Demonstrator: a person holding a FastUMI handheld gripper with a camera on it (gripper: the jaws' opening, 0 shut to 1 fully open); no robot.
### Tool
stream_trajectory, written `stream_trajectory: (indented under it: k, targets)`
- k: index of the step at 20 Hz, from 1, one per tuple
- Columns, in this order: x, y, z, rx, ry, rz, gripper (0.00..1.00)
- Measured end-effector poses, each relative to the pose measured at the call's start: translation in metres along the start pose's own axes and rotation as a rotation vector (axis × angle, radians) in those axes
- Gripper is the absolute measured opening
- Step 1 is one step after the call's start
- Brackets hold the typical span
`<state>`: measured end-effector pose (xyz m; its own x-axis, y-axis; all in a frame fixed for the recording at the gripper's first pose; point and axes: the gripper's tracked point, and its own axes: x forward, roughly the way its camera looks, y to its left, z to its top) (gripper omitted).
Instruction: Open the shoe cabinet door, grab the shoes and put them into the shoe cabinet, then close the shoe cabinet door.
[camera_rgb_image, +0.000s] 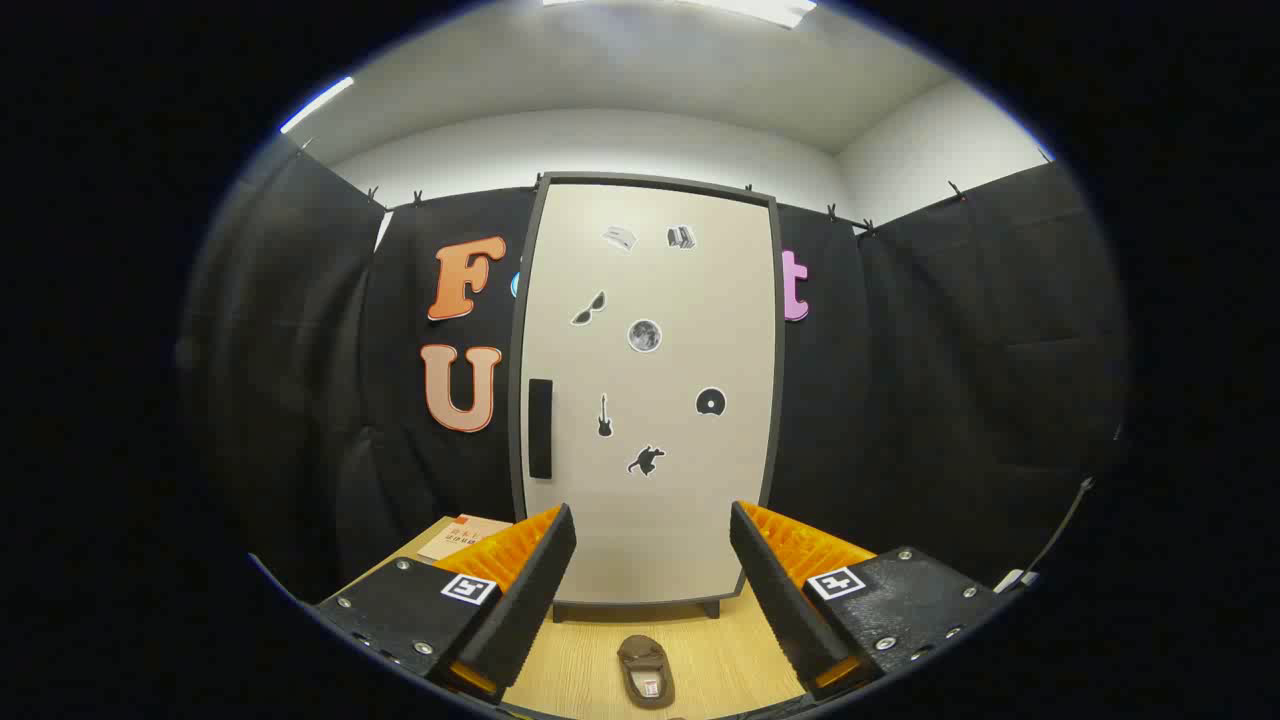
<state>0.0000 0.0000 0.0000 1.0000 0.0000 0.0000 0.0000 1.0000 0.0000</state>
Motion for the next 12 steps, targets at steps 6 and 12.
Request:
stream_trajectory:
  k: [6, 12]
  targets:
    - [0.0014, -0.0003, -0.0021, 0.008, 0.007, 0.0, 0.97]
    - [0.0038, 0.0014, 0.0004, 0.002, 0.004, 0.001, 0.97]
